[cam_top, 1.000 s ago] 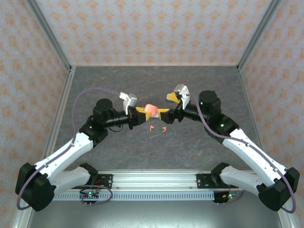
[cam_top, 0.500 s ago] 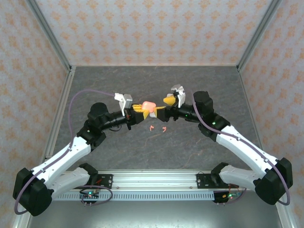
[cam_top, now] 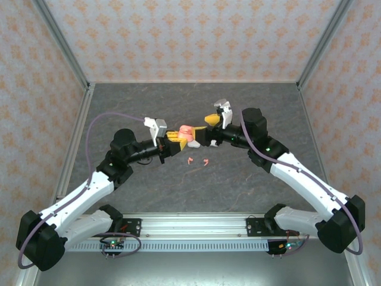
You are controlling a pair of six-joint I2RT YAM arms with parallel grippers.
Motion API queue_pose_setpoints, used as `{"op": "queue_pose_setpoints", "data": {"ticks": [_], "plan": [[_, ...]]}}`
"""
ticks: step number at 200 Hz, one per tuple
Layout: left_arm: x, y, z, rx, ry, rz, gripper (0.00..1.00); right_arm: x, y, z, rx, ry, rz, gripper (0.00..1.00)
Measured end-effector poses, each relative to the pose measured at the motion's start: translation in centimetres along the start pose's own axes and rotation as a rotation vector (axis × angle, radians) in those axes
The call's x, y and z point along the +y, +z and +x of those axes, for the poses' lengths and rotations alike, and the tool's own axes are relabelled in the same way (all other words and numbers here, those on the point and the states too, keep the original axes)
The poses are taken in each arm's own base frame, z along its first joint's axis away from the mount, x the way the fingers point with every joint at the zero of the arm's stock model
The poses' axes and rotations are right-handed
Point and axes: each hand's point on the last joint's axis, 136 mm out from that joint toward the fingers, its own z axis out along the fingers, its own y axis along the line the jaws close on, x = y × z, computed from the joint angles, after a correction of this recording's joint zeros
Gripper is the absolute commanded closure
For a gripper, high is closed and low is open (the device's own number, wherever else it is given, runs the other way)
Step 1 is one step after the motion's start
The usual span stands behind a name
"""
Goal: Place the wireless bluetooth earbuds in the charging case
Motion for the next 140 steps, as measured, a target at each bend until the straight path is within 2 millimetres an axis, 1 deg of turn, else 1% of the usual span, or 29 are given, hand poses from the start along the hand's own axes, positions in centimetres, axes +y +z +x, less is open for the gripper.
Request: {"op": "queue_pose_setpoints", "data": {"ticks": [29, 76, 92, 109, 124, 140], "plan": [[-0.2, 0.0, 0.2, 0.007, 0.0, 0.008, 0.99, -0.4, 0.3, -0.3, 0.006, -0.007, 0.024, 0.12], [-0.5, -0.3, 0.0, 0.006, 0.02, 0.006, 0.99, -0.7, 0.3, 0.2, 0.034, 0.004, 0.035, 0.12], [-0.5, -0.5, -0.1, 0.002, 0.031, -0.002, 1.0, -0.5, -0.3, 0.0, 0.029, 0.005, 0.043, 0.12], [-0.6, -0.8, 0.0, 0.001, 0.041, -0.011, 1.0, -0.5, -1.4, -0.5, 0.01, 0.013, 0.068, 0.13], [-0.8, -1.2, 0.2, 0.002, 0.053, -0.012, 1.0, -0.7, -2.2, -0.7, 0.001, 0.026, 0.1, 0.17], [-1.1, -1.7, 0.3, -0.001, 0.062, -0.012, 1.0, -1.1, -2.6, -0.5, 0.004, 0.056, 0.126, 0.23]]}}
